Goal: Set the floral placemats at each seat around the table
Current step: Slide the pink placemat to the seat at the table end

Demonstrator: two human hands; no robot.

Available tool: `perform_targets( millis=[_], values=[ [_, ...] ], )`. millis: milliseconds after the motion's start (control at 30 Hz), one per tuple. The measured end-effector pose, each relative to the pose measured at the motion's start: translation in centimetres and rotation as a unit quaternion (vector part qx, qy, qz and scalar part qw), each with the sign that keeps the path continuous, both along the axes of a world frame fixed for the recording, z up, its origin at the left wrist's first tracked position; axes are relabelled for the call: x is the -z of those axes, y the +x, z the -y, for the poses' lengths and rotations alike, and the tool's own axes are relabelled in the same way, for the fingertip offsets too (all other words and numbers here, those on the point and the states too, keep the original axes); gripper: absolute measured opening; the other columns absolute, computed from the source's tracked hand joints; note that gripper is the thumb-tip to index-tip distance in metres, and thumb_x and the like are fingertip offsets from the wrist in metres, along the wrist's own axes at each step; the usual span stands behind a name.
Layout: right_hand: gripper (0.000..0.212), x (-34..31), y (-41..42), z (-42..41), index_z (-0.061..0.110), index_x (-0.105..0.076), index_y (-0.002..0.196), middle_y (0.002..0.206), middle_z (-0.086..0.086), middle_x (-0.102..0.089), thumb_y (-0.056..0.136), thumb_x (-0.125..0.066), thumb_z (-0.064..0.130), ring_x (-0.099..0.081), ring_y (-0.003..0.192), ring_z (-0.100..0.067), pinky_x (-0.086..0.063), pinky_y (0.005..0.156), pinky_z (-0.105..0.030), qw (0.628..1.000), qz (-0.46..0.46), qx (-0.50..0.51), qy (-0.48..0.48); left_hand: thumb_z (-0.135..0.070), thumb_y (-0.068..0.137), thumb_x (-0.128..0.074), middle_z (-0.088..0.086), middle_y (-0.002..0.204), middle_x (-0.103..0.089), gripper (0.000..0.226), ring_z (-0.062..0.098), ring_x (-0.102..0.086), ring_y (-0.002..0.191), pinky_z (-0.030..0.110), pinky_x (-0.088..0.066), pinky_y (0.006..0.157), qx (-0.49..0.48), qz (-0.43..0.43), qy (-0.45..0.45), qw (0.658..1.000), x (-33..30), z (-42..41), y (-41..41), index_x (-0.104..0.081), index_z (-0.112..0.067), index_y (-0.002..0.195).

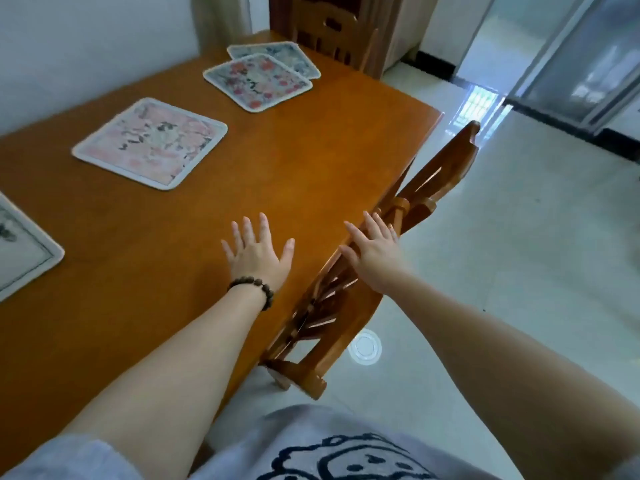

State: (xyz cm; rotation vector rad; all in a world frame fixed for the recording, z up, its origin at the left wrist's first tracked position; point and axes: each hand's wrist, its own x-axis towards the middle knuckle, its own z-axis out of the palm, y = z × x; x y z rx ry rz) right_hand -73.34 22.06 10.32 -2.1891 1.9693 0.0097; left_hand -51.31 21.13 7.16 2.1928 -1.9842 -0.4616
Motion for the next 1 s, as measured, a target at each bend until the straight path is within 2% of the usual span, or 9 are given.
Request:
perform_targets(
  millis=[300,633,800,1000],
  values=[
    [0.064,1.8,4.1,8.9,0.032,-0.014,0.154,0.162,-0.007,0.000,0.096,-0.019,0.060,0.007,0.148,-0.026,0.000,0.120,-0.048,0.987,-0.025,-0.152,0.041,-0.069,0.090,-0.016,0.013,0.160,-0.002,0.081,0.032,0.005,0.147,0.056,-0.004,0.116,-0.154,0.025,0.039,0.987,2.7,0.8,2.6,0.002,-0.022,0.153],
    [0.069,4.7,7.4,25.7,0.035,-0.014,0.152,0.162,-0.006,-0.003,0.090,-0.016,0.066,0.004,0.148,-0.025,-0.003,0.118,-0.045,0.952,0.028,-0.300,0.048,-0.067,0.092,-0.016,0.011,0.161,0.000,0.076,0.030,0.006,0.147,0.052,-0.006,0.117,-0.317,0.043,0.070,0.945,2.1,10.1,4.1,0.002,-0.025,0.153],
    [0.070,4.7,10.5,32.1,0.035,-0.012,0.153,0.162,-0.006,-0.001,0.090,-0.018,0.065,0.005,0.148,-0.024,-0.004,0.119,-0.045,0.941,0.048,-0.327,0.076,-0.062,0.095,-0.021,0.010,0.161,-0.007,0.069,0.028,0.000,0.147,0.050,-0.011,0.117,-0.352,0.026,0.075,0.933,1.3,15.2,6.4,-0.016,-0.024,0.152],
    [0.068,6.4,16.3,39.3,0.034,-0.011,0.153,0.162,-0.006,0.000,0.094,-0.026,0.064,0.005,0.148,-0.024,-0.005,0.119,-0.046,0.931,0.056,-0.352,0.075,-0.056,0.097,-0.030,0.013,0.159,-0.013,0.065,0.030,-0.005,0.147,0.048,-0.012,0.117,-0.376,0.038,0.050,0.924,2.5,21.0,11.6,-0.020,-0.022,0.151]
  ],
)
